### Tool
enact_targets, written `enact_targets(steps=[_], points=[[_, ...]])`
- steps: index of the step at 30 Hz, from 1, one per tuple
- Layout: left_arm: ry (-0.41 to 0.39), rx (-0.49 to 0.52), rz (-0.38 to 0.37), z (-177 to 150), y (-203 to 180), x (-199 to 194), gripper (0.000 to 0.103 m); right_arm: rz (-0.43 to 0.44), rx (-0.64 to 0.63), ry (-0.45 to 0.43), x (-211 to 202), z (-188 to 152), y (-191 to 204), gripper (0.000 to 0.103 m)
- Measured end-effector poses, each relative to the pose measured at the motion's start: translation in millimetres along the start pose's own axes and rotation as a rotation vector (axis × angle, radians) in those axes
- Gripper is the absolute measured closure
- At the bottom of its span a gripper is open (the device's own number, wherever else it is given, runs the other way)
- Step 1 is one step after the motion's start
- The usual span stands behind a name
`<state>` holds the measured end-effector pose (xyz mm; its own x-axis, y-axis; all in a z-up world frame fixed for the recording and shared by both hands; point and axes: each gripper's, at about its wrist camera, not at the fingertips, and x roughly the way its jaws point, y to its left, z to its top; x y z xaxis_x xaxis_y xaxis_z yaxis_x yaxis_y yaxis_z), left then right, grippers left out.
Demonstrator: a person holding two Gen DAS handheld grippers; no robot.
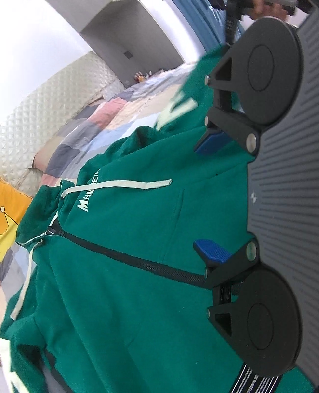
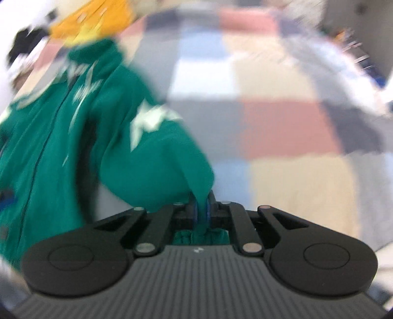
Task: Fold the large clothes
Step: 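Pull the sleeve cuff outward with the right gripper to stretch the sleeve flat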
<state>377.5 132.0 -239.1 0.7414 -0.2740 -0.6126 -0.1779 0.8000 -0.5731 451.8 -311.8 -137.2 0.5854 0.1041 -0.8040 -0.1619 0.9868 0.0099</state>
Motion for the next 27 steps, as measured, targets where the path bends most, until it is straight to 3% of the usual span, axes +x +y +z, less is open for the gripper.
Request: enact_targets(steps=[8, 15, 21, 27], points=[[-0.003, -0.009, -0.017, 2, -1, 3, 0.023, -0.253, 0.122, -0.158, -16, 79, -81, 0.094], [0.011, 0.009, -0.027, -1, -2, 13, 0.023, -0.327, 0.207, -0.207, 10, 133, -125, 0.095], [0.047, 0.018, -0.051, 1, -3, 26, 0.023, -0.383, 0.276, -0.159, 72, 145, -170, 0.095], [0.098, 0.055, -0.057, 1, -10, 44, 0.023, -0.408, 0.277, -0.093, 148, 129, -186, 0.094]])
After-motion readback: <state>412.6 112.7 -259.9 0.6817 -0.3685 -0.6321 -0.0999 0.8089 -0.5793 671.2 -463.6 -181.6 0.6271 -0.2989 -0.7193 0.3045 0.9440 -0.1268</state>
